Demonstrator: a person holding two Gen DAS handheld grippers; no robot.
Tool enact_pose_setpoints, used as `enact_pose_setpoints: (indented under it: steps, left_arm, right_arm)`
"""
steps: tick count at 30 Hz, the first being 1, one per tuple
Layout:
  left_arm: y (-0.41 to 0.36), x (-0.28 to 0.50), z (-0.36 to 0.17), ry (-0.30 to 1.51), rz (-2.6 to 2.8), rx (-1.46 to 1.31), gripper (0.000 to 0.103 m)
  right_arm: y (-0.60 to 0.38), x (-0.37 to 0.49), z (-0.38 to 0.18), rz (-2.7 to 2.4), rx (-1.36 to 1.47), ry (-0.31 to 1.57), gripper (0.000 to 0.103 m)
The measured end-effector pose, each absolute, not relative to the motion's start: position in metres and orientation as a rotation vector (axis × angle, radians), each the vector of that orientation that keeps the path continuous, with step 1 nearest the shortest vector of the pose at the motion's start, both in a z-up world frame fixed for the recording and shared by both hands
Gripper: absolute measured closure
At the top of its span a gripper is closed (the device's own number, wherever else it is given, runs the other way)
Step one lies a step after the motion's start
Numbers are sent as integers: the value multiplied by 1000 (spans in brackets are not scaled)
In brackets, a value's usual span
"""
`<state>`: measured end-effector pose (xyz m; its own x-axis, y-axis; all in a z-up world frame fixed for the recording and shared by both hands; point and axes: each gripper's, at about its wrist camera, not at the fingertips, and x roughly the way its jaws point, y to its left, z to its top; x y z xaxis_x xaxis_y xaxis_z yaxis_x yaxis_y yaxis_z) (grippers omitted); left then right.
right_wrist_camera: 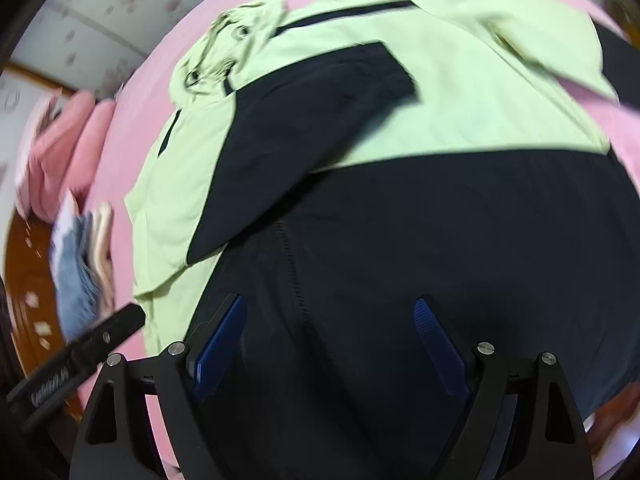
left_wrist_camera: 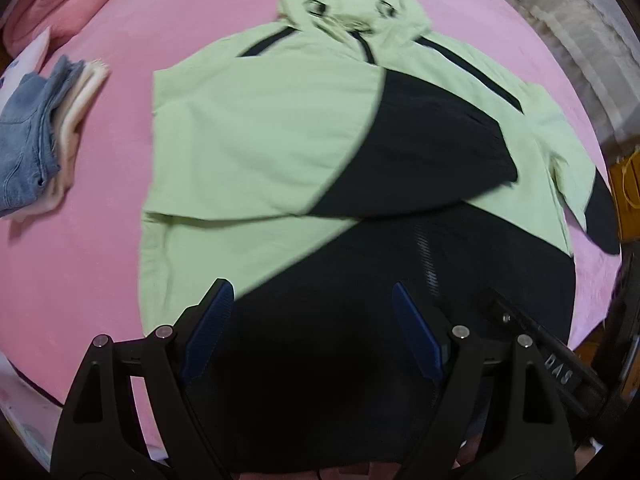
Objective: Fold large clothes
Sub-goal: 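Move the right gripper to the black cuff of the other sleeve, then grasp the black cuff with the right gripper and fold it across the body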
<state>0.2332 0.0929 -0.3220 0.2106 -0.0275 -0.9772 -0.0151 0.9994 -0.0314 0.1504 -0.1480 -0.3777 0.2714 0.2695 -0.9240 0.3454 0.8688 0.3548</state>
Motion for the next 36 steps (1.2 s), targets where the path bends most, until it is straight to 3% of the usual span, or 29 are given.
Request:
enact_pose_setpoints:
  steps: [7, 21, 36]
  left_arm:
    - [-19, 213, -305, 1337, -63, 76, 23]
    - [-252, 202, -306, 1305, -218, 251, 23]
    - [-336, 221, -323, 1363, -255, 372, 23]
  right_arm:
    - [-242, 128, -377, -65, 747, 1277, 14]
    - [-436, 89, -360, -117, 808, 1247, 12]
    - [-678, 70, -384, -509, 1013, 1031, 12]
